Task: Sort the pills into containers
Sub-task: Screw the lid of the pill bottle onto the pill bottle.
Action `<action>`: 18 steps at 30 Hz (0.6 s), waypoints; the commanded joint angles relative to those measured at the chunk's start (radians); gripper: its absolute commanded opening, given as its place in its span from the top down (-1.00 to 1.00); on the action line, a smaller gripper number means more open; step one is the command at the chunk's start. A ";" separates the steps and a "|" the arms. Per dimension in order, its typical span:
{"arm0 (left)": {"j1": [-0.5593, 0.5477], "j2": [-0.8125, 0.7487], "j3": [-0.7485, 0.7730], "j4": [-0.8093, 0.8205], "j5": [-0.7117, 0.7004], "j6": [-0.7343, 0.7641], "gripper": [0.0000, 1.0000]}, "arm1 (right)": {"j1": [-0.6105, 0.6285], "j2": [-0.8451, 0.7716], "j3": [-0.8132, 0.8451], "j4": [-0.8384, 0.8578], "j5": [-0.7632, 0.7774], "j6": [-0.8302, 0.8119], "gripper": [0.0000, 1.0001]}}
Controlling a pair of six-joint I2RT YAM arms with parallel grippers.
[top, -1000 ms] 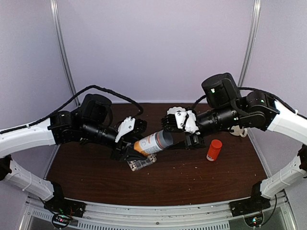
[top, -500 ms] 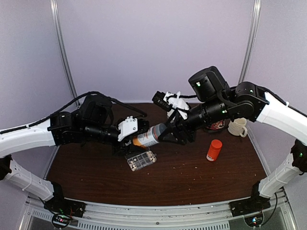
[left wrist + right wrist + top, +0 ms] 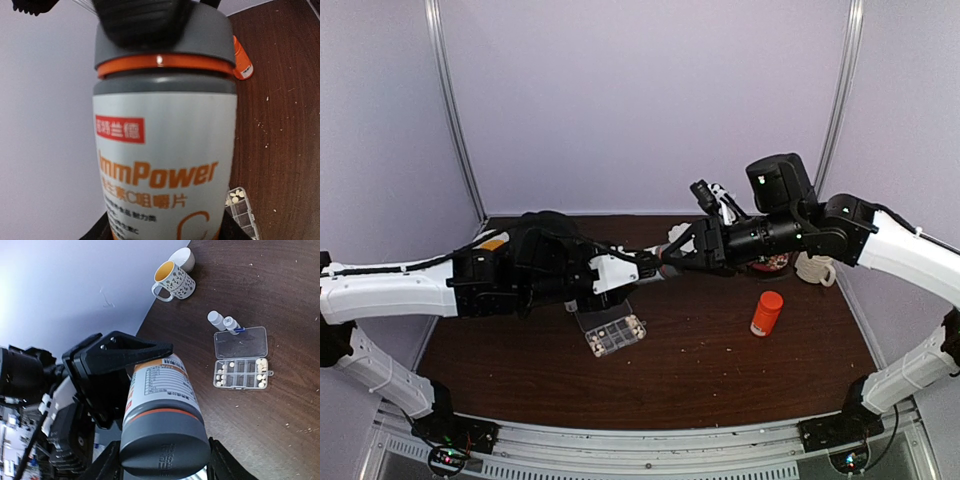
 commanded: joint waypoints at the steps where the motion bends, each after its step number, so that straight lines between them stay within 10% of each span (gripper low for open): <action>1: -0.032 0.024 0.014 0.175 -0.173 0.111 1.00 | -0.060 -0.061 -0.115 0.169 -0.069 0.265 0.39; 5: -0.035 0.036 0.015 0.174 -0.192 0.110 1.00 | -0.077 -0.077 -0.161 0.220 -0.105 0.309 0.05; 9: -0.030 0.046 0.031 0.117 -0.167 0.050 1.00 | -0.085 -0.121 -0.144 0.182 -0.070 0.175 -0.98; 18: -0.003 0.025 0.069 -0.048 0.011 -0.133 1.00 | -0.098 -0.314 -0.229 0.172 -0.009 -0.474 -0.99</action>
